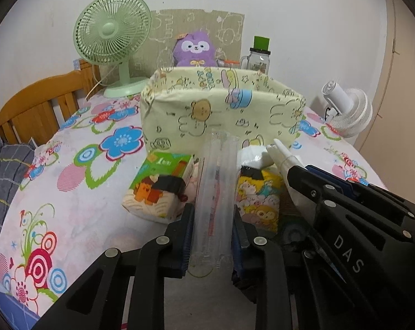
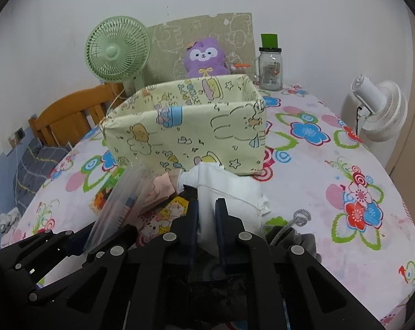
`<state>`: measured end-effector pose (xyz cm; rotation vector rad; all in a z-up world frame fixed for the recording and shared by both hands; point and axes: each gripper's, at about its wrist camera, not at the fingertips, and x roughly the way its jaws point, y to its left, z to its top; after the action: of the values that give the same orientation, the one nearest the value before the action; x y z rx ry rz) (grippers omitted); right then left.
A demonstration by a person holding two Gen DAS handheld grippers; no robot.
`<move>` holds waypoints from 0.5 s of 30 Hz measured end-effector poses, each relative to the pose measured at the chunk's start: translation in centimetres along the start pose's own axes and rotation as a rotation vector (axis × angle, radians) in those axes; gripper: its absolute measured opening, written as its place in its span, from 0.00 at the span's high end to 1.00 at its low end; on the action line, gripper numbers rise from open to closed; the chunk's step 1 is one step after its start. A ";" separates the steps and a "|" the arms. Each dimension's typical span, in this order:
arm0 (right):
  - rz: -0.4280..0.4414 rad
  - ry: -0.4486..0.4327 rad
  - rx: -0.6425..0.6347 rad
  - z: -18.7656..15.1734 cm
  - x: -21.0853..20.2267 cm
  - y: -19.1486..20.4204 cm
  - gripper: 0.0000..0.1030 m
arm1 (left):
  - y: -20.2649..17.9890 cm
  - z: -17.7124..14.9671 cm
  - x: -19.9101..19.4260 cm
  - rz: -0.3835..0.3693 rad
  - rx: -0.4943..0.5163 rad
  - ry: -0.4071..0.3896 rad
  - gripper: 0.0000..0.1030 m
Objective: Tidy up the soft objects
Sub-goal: 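Close the left tool on the cup stack while the right tool grasps the white cloth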
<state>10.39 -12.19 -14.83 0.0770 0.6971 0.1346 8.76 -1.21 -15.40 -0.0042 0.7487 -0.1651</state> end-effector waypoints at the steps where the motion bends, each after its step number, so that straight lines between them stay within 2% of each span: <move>1: 0.000 -0.004 0.002 0.2 -0.2 0.0 0.87 | -0.1 0.1 -0.2 -0.001 0.000 -0.004 0.78; 15: 0.003 -0.095 0.003 2.8 -5.1 -0.1 0.88 | -1.6 2.6 -4.2 0.006 0.000 -0.087 0.78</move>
<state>8.30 -13.13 -9.46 0.0865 0.6024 0.1320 7.25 -2.29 -10.59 -0.0089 0.6616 -0.1580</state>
